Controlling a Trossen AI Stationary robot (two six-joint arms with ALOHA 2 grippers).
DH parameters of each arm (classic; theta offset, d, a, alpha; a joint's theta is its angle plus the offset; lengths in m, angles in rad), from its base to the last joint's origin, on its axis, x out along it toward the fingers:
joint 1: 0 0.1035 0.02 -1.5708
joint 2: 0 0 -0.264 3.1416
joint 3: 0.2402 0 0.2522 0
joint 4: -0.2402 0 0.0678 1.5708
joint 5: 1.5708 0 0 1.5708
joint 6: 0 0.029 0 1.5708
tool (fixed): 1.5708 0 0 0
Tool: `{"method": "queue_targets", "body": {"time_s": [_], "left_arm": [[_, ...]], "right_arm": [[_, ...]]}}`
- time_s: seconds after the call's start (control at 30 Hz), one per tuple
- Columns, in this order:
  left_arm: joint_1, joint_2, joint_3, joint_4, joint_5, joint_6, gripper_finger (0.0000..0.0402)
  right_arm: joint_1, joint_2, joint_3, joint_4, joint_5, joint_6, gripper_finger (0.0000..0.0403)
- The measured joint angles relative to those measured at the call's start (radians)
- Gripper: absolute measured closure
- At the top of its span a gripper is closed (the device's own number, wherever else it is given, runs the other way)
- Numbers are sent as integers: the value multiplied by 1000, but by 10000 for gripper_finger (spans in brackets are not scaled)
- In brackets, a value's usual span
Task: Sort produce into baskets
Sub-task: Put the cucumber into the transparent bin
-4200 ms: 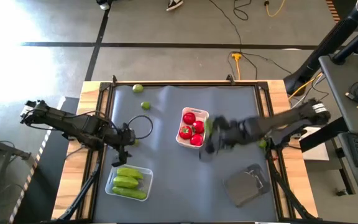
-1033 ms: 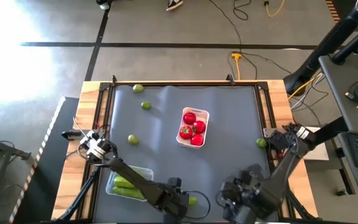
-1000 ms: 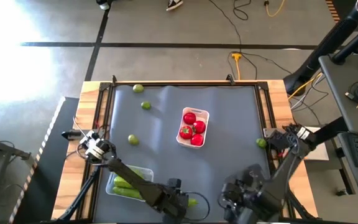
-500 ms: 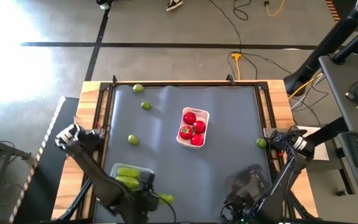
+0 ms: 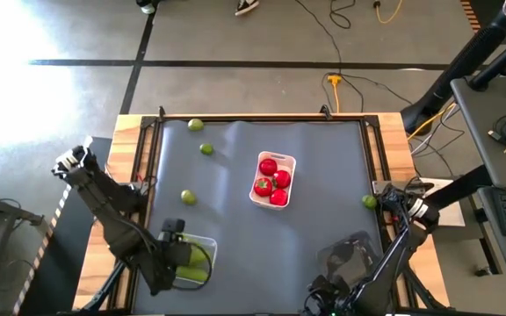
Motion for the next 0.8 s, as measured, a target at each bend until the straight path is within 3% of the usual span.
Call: {"method": "queue_targets", "body": {"time_s": [0.17,0.3,0.47,0.8], "left_arm": [[25,-41,-174,33,42,10,240],[46,-35,-241,101,42,42,240],[52,-17,-258,175,16,49,229],[52,-22,-256,175,-32,-4,157]], "right_arm": [[-3,0,0,0,1,0,78],[-2,0,0,-1,0,0,78],[-3,0,0,0,1,3,78],[-19,0,0,2,2,9,78]]}}
